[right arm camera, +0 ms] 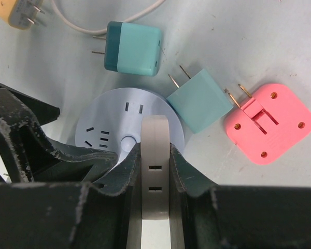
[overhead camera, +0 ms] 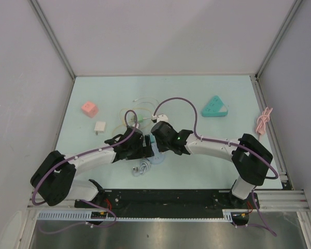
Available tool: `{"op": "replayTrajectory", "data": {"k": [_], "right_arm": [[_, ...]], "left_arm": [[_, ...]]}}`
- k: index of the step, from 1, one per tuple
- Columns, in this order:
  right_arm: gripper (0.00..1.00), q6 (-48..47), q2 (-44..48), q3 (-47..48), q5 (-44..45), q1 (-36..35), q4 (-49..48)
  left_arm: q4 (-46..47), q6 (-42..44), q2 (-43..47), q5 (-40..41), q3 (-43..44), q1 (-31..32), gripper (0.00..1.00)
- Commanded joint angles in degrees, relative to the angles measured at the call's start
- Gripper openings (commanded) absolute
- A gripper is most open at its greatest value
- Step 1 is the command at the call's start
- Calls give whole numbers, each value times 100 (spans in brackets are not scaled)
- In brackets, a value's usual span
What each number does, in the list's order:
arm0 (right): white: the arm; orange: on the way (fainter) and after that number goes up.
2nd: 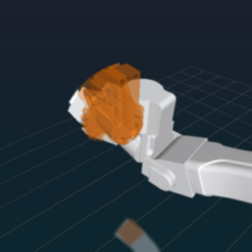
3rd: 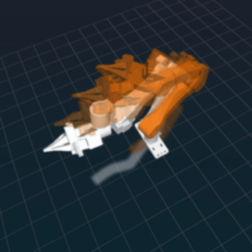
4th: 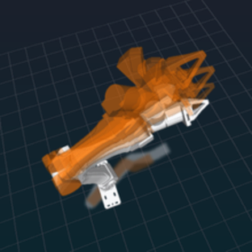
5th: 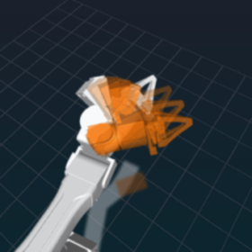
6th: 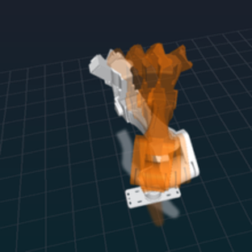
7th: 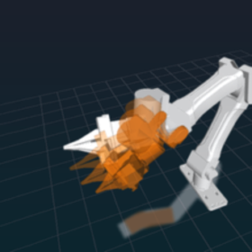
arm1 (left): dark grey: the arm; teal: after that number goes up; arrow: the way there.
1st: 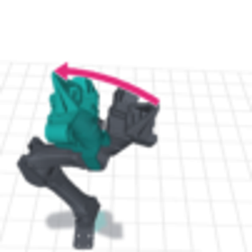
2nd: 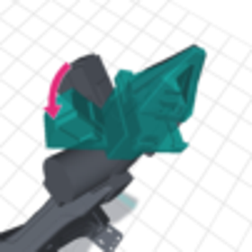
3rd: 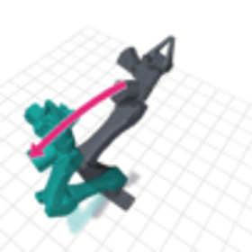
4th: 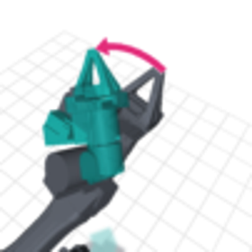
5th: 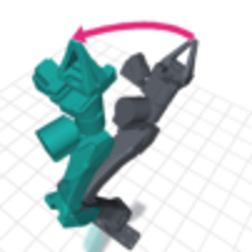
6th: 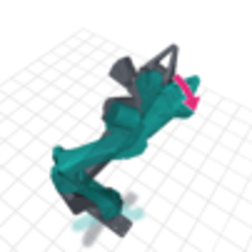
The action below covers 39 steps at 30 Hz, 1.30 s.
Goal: Insert the plug
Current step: Insert the plug into the socket.
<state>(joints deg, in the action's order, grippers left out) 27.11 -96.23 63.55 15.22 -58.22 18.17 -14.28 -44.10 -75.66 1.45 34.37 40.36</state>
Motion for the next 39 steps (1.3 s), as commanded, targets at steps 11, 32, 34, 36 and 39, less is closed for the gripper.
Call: {"op": "replayTrajectory", "data": {"k": [11, 32, 34, 36, 39], "right_arm": [[0, -57, -493, 140, -221, -129, 353], [0, 215, -537, -624, -590, -102, 143], [0, 250, -581, -624, -608, -93, 169], [0, 259, -617, -633, -600, -120, 248], [0, 286, -669, -633, -538, -199, 345]], "left_arm": [[-356, -134, -274, 233, 70, 16, 79], [-312, -222, -336, 171, 87, 16, 80], [-312, -231, -327, 171, 87, 16, 80], [-321, -248, -327, 171, 70, 16, 80], [-294, -266, -318, 153, 61, 16, 79]]}}
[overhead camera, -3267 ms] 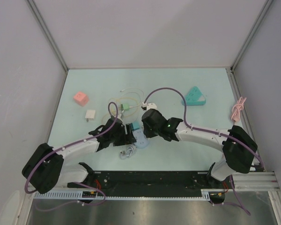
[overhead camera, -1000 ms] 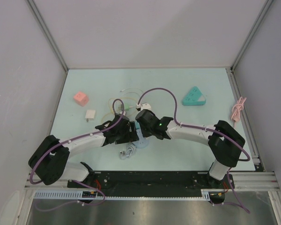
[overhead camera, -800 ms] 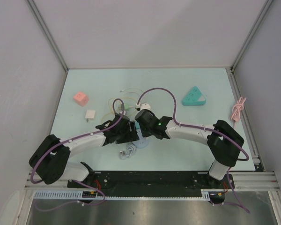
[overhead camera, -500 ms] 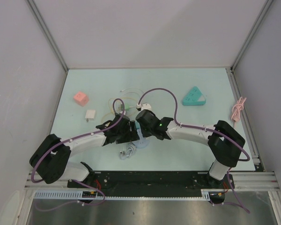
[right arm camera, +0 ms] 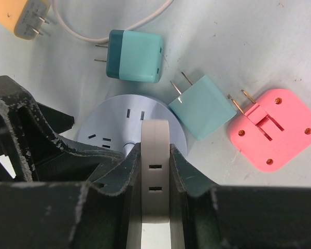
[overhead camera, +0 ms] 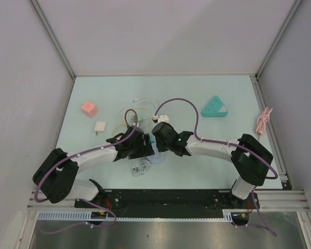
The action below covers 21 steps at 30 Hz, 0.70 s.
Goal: Insert the plug
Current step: Insert the plug into the socket.
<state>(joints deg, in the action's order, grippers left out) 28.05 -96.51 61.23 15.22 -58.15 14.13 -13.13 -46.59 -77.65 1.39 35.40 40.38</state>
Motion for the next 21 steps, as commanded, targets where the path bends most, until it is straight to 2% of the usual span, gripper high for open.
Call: {"op": "replayTrajectory", "data": {"k": [1, 11, 21], "right_arm": [[0, 192, -641, -393, -503, -232, 775], [0, 253, -694, -436, -134, -241, 1162], [0, 183, -834, -603, -406, -267, 1047]], "left_arm": [[-410, -34, -119, 160, -59, 14, 79], [-357, -114, -110, 99, -103, 14, 76], [-217, -193, -189, -60, -156, 14, 73]]}}
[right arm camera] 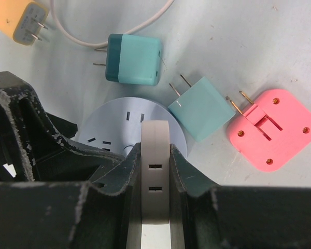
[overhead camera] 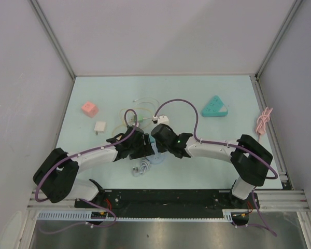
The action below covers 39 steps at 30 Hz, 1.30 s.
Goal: Insert the plug
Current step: Insert the plug into the socket.
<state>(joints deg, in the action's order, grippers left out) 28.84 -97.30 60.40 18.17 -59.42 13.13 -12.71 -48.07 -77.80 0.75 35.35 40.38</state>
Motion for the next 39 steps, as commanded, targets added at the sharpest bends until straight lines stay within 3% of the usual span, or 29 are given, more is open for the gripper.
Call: {"op": "replayTrajectory", "data": {"k": [1, 7, 16, 25, 35, 39], "right_arm": [[0, 148, -747, -555, -701, -97, 1157], [0, 113, -659, -600, -552, -263, 1087], [0, -212, -290, -1013, -587, 36, 1008], [0, -449, -949, -697, -270, -518, 1183], [0, -247, -484, -1311, -402, 201, 1009], [0, -457, -439, -1365, -481, -85, 841]], "left_arm": [[-232, -70, -174, -22, -160, 14, 73], [-30, -237, -200, -286, -257, 14, 70], [216, -448, -218, -418, -450, -30, 63], [445, -580, -297, -620, -529, -57, 50], [436, -642, -148, -541, -644, -118, 49], [480, -651, -183, -576, -653, -118, 48]]}}
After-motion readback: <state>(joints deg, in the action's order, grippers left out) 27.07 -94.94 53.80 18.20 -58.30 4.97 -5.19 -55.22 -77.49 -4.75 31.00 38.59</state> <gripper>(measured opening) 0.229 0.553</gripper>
